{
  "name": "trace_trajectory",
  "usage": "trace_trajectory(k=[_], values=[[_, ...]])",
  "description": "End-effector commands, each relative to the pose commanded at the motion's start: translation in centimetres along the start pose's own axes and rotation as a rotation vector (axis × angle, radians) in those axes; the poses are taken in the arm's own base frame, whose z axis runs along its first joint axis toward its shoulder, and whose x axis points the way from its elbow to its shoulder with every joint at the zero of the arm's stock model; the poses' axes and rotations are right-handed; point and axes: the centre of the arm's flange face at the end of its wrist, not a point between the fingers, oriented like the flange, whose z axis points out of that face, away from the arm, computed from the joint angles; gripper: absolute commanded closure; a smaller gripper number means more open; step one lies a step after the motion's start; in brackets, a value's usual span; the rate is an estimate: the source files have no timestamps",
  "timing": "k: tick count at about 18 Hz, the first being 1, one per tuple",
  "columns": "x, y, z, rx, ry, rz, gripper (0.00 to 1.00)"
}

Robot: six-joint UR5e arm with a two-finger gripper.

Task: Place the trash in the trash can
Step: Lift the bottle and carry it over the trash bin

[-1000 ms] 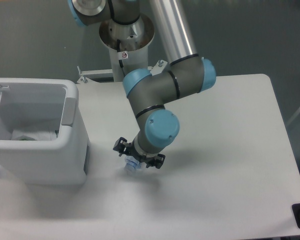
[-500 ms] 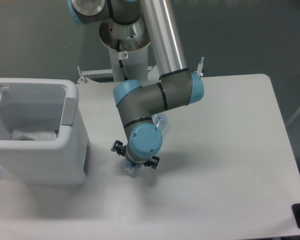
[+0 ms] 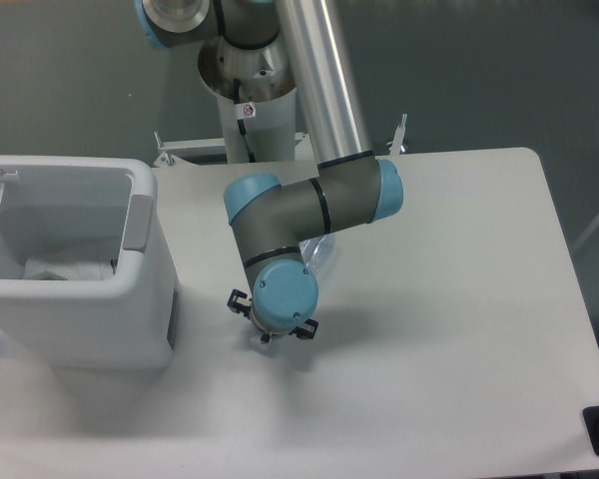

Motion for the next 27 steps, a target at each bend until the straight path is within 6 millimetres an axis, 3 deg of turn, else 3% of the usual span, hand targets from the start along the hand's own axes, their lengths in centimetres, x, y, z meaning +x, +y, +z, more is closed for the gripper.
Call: trace_trajectory(k=[2, 3, 5, 6, 9, 14, 17, 21, 27], values=[[-0.4, -0.2, -1.2, 0.021, -0.013, -0.003, 0.70], [-0.5, -0.3, -2.9, 0.046, -0.030, -0.005, 0.70], [-0.6, -0.1, -7.3, 0.128, -0.058, -0.011, 0.70], [-1.6, 0.6, -11.3, 0.218, -0.055, -0.029, 0.70], [-1.9, 2.1, -18.9, 0.448, 0.021, -0.043, 0.70], [-0.5, 4.2, -28.1, 0.678, 0.054, -0.043, 0.69], [0.2, 5.2, -32.4, 0.839, 0.086, -0.034, 0.69], [2.2, 5.4, -36.3, 1.032, 0.177, 0.054, 0.66], [8.3, 8.3, -41.5, 1.161, 0.271, 0.181, 0.62]])
